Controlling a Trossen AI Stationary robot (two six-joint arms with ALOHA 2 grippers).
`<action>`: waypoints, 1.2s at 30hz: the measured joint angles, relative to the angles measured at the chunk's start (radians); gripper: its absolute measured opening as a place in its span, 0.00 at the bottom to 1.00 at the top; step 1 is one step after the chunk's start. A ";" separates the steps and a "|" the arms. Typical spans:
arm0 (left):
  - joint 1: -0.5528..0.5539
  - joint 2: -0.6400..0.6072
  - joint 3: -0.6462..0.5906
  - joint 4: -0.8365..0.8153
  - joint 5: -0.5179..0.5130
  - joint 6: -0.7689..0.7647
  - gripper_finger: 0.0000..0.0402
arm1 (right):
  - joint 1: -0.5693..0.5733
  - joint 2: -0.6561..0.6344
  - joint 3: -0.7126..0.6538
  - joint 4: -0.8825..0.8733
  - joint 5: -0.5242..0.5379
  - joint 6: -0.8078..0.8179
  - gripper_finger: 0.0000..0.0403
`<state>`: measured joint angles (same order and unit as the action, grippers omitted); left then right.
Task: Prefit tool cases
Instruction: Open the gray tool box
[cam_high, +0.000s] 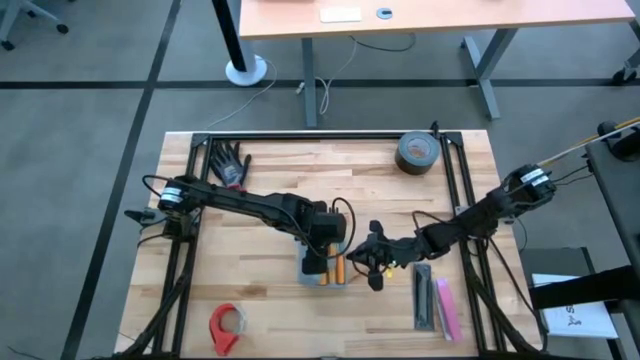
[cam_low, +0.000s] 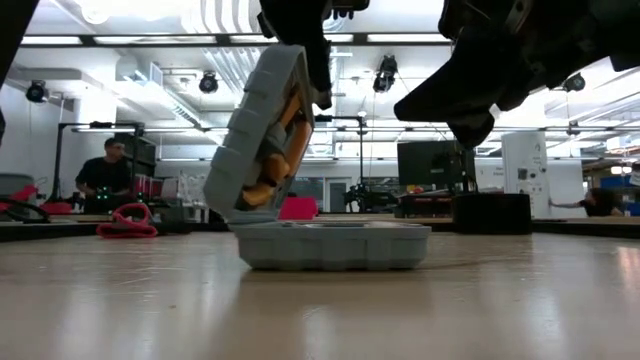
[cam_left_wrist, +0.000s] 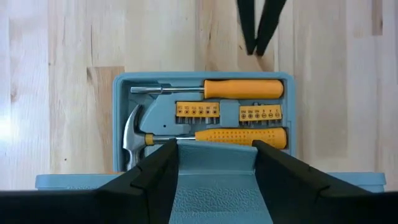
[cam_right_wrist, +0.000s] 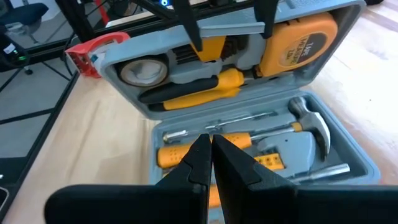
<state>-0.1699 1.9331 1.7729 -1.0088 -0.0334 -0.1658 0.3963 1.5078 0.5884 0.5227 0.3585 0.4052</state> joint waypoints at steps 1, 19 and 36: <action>0.000 0.000 0.000 0.002 0.000 0.000 0.48 | -0.003 0.000 0.000 -0.001 0.000 0.000 0.00; -0.010 -0.035 0.000 -0.003 0.001 -0.023 0.49 | -0.047 0.002 0.013 -0.078 -0.053 0.003 0.00; -0.078 -0.030 -0.028 -0.036 -0.009 -0.072 0.54 | -0.048 0.002 0.013 -0.152 -0.071 0.055 0.00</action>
<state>-0.2483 1.9027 1.7445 -1.0448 -0.0419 -0.2382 0.3481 1.5093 0.6010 0.3706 0.2871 0.4603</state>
